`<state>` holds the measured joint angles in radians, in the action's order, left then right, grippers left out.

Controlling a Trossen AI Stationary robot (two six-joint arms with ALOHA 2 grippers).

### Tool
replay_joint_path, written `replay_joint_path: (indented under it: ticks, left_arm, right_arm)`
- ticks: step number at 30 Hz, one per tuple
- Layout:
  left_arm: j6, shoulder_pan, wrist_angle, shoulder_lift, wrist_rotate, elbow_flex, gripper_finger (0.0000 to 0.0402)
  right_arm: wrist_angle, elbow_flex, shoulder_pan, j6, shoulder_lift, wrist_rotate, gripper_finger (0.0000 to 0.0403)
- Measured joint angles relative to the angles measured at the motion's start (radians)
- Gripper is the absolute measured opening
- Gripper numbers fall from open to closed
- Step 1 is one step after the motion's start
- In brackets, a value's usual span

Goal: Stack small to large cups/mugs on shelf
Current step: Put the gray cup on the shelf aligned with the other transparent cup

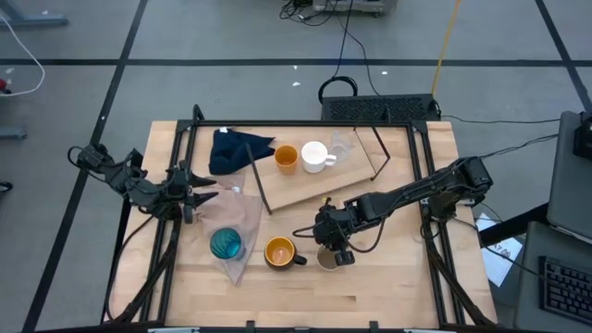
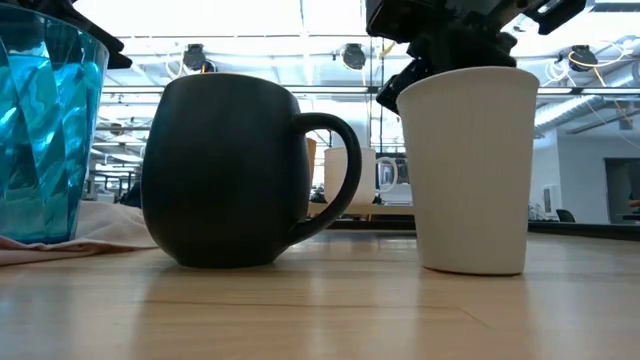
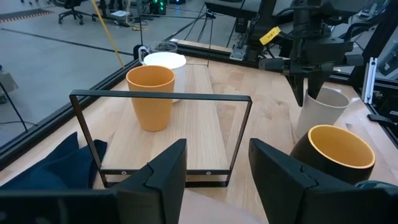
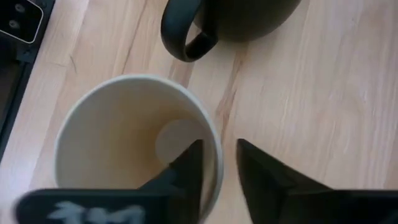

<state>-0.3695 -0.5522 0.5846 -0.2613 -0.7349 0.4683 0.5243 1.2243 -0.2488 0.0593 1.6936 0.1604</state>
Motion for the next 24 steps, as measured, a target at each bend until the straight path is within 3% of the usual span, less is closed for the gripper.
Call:
replay_joint_path:
  ticks: [4, 11, 24]
  left_arm:
    - [0.0, 0.0, 0.0, 0.0, 0.0, 0.0, 0.0172]
    - [0.0, 0.0, 0.0, 0.0, 0.0, 0.0, 0.0172]
    - [-0.007, 0.0, -0.004, 0.0, -0.001, 0.0, 0.0172]
  right_arm:
    - [-0.001, 0.0, 0.013, 0.005, 0.0, 0.001, 0.001]
    - [0.037, 0.001, 0.058, -0.056, -0.022, -0.005, 0.0003]
    - [0.219, 0.127, 0.312, -0.159, -0.301, -0.13, 0.0001]
